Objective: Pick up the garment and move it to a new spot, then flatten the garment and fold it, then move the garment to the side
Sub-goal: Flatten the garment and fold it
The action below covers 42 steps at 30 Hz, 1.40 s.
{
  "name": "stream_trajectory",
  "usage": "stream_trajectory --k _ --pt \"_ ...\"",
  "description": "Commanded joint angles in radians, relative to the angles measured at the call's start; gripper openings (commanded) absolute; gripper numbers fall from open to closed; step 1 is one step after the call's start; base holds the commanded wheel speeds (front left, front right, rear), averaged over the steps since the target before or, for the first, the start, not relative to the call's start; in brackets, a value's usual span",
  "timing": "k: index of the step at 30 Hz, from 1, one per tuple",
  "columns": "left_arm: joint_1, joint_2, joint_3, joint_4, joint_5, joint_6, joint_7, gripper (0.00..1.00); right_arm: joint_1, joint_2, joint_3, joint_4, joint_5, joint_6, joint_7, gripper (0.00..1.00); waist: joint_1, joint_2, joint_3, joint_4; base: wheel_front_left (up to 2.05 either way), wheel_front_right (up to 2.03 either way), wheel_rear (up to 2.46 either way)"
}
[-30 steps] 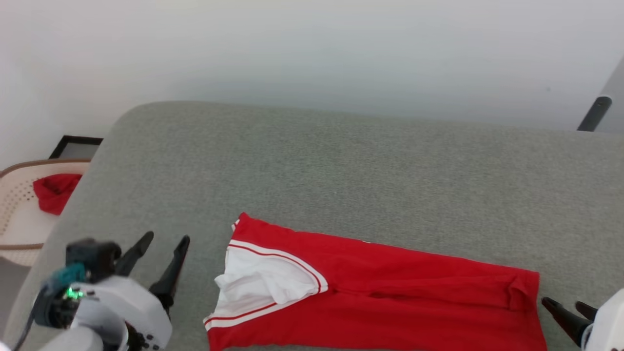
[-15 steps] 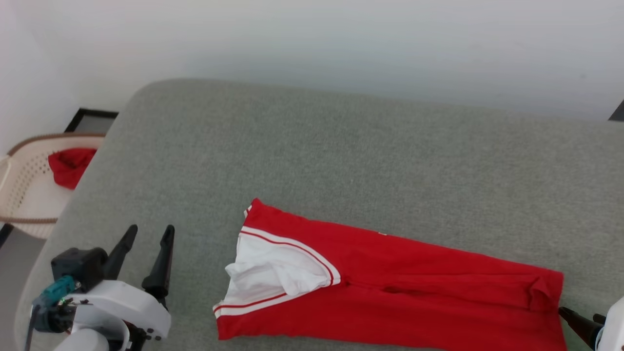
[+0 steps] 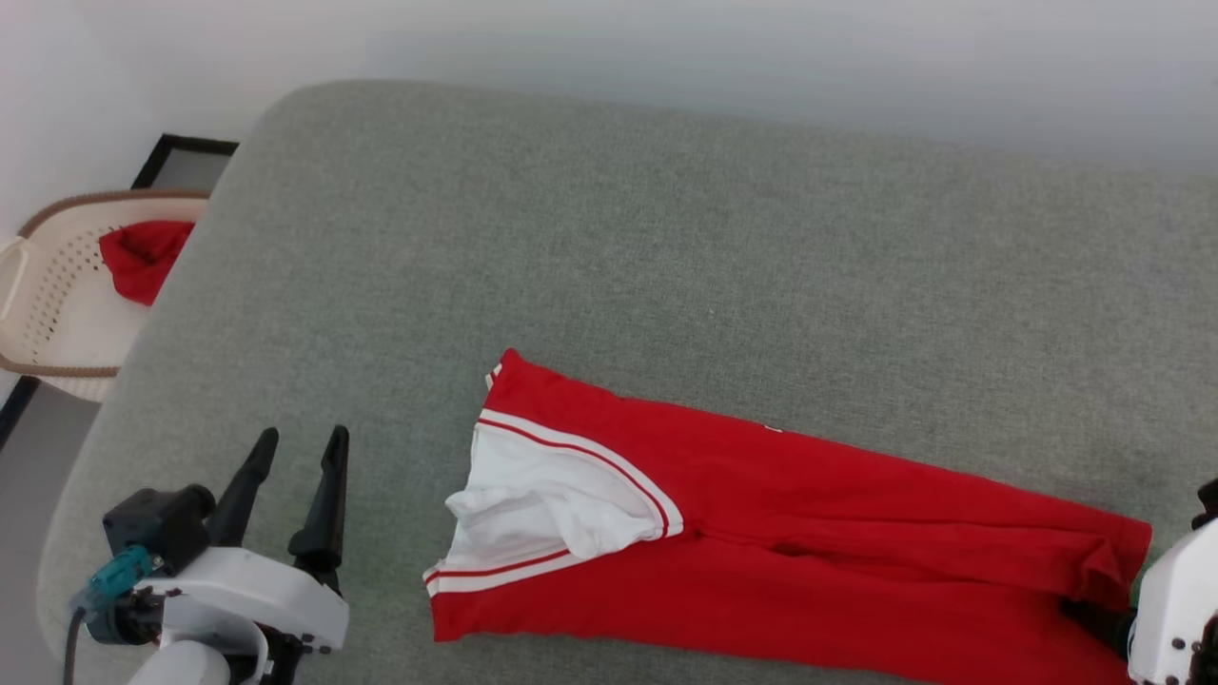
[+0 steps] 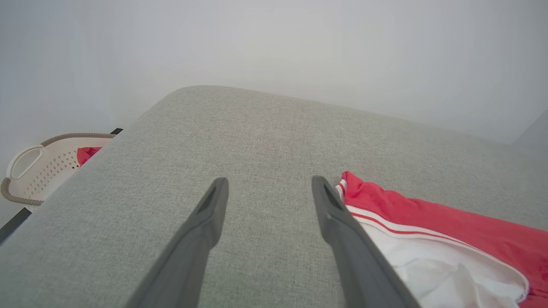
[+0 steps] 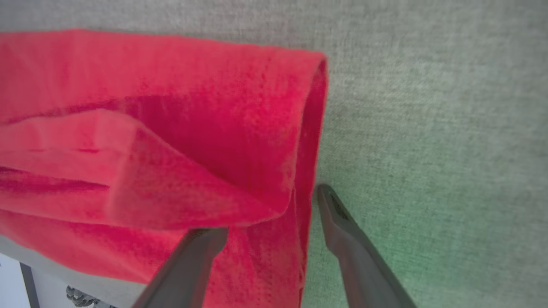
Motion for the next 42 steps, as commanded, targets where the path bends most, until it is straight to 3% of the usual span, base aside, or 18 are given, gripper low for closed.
stream_trajectory --k 1,2,3,4,5,13,24,32,37,42 --pt "-0.005 -0.009 0.009 0.007 0.009 -0.007 -0.001 1.0 -0.002 0.019 0.029 0.051 0.01 0.0 0.002 1.0 0.0 -0.0001 0.018 0.008 0.0 0.0 0.0" --pt "-0.008 -0.016 0.017 0.011 0.014 -0.013 -0.001 1.0 -0.01 0.015 0.039 0.067 0.011 0.0 -0.002 1.0 0.0 -0.0001 0.023 0.009 0.0 0.0 0.0" --pt "-0.011 -0.025 0.025 0.015 0.017 -0.017 -0.001 1.0 -0.016 0.008 0.059 0.083 0.01 0.0 -0.002 0.89 0.0 -0.0001 0.026 0.011 0.0 0.0 0.0" --pt "-0.011 -0.032 0.032 0.02 0.023 -0.024 -0.001 1.0 -0.019 0.001 0.08 0.095 0.02 0.0 -0.004 0.29 0.0 -0.0001 0.029 0.014 0.0 0.0 0.0" --pt "-0.009 -0.037 0.037 0.026 0.029 -0.03 -0.001 0.99 -0.023 -0.001 0.085 0.112 0.029 0.0 -0.011 0.0 0.0 -0.0001 0.031 0.015 0.0 0.0 0.0" --pt "0.002 -0.076 0.085 0.059 0.058 -0.059 -0.001 0.9 -0.056 -0.095 0.084 0.176 0.062 -0.002 -0.038 0.0 0.0 -0.0001 0.03 0.024 0.0 0.0 0.0" --pt "0.041 -0.091 0.136 0.077 0.076 -0.076 -0.001 1.0 -0.078 -0.22 -0.023 0.221 0.047 -0.007 -0.073 0.0 0.0 -0.0001 -0.001 -0.005 0.0 0.0 0.0" --pt "0.076 -0.091 0.152 0.073 0.094 -0.093 -0.001 1.0 -0.091 -0.309 -0.098 0.253 0.016 -0.001 -0.095 0.0 0.0 -0.0001 -0.038 -0.039 0.0 0.0 0.0" --pt "0.097 -0.089 0.159 0.076 0.103 -0.096 -0.001 1.0 -0.091 -0.303 -0.111 0.212 0.039 -0.001 -0.064 0.0 0.0 -0.0001 -0.071 -0.058 0.0 0.0 0.0" --pt "0.118 -0.093 0.162 0.079 0.111 -0.094 -0.001 1.0 -0.083 -0.252 -0.076 0.092 0.126 0.0 -0.001 0.0 0.0 -0.0001 -0.115 -0.066 0.0 0.0 0.0"
